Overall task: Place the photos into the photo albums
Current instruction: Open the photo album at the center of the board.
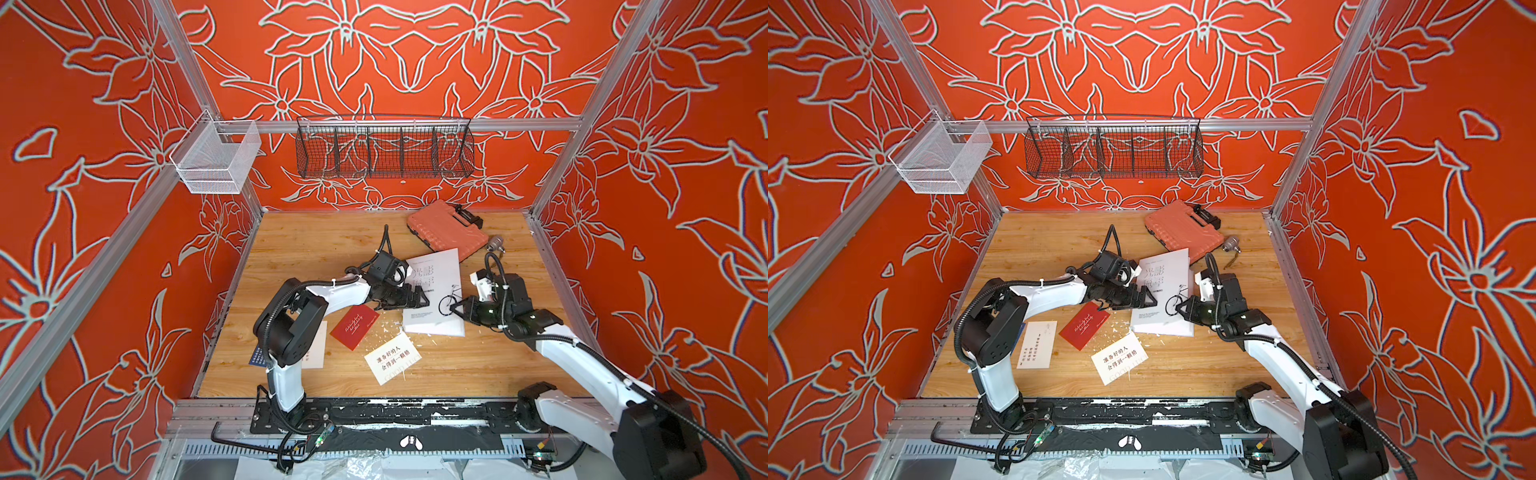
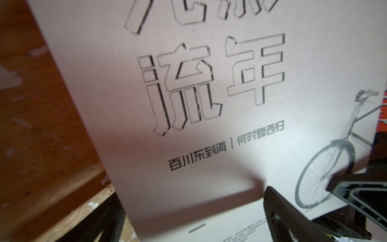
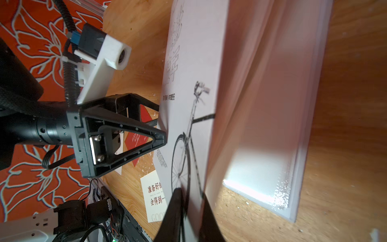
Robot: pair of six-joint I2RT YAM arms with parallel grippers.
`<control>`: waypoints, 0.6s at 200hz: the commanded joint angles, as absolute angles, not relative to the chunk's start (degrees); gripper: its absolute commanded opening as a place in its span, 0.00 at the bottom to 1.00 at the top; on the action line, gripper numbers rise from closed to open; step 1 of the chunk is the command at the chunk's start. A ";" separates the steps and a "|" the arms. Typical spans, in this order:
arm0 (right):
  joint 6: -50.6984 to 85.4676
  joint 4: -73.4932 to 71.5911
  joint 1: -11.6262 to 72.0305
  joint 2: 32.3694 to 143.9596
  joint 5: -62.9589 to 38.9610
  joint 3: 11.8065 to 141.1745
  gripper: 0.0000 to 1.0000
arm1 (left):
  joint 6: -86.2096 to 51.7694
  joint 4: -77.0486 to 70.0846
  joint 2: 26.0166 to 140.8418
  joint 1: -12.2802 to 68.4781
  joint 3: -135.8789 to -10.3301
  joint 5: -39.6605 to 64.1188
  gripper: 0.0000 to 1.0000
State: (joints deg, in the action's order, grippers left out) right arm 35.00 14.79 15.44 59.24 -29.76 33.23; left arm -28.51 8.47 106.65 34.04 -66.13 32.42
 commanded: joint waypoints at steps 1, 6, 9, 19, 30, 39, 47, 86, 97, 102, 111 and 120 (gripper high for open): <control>28.25 25.33 11.19 58.62 -27.00 35.29 0.00 | -30.02 5.39 108.08 35.97 -68.34 35.55 0.98; 27.36 26.51 10.14 58.88 -27.44 36.07 0.00 | -30.52 4.61 108.48 36.18 -68.69 35.76 0.98; 26.68 27.32 9.54 59.11 -27.62 36.56 0.00 | -30.87 4.15 108.78 36.35 -68.91 35.95 0.98; 23.66 30.60 8.35 60.24 -27.60 38.87 0.00 | -31.74 2.98 109.61 37.01 -69.77 36.29 0.98; 20.52 33.66 7.66 61.77 -27.24 41.42 0.00 | -32.53 1.56 110.61 37.89 -70.77 36.22 0.98; 18.77 34.98 7.14 62.90 -27.26 43.16 0.00 | -33.92 -0.55 111.50 38.59 -71.21 36.45 0.97; 17.76 35.87 6.50 63.83 -27.89 44.47 0.00 | -35.23 -2.36 112.36 39.16 -71.76 36.65 0.97; 13.61 40.12 4.34 66.50 -29.53 49.89 0.00 | -37.62 -6.31 114.73 40.61 -73.55 36.34 0.97; 12.12 41.98 4.14 67.16 -29.79 51.61 0.00 | -37.33 -5.67 114.69 40.61 -73.83 35.77 0.97; 11.53 42.97 4.09 67.43 -29.88 52.55 0.00 | -36.79 -5.12 114.22 40.61 -73.64 34.93 0.97; 10.76 44.45 4.09 67.88 -29.86 54.45 0.00 | -35.61 -4.28 112.41 40.52 -72.37 32.25 0.98; 10.80 45.32 4.12 68.36 -30.19 55.72 0.00 | -34.23 -4.00 109.82 40.24 -70.24 28.84 0.97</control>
State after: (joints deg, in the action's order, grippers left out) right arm 16.14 39.03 4.10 66.94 -31.05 52.42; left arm -35.99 -1.76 113.47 39.13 -72.25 32.58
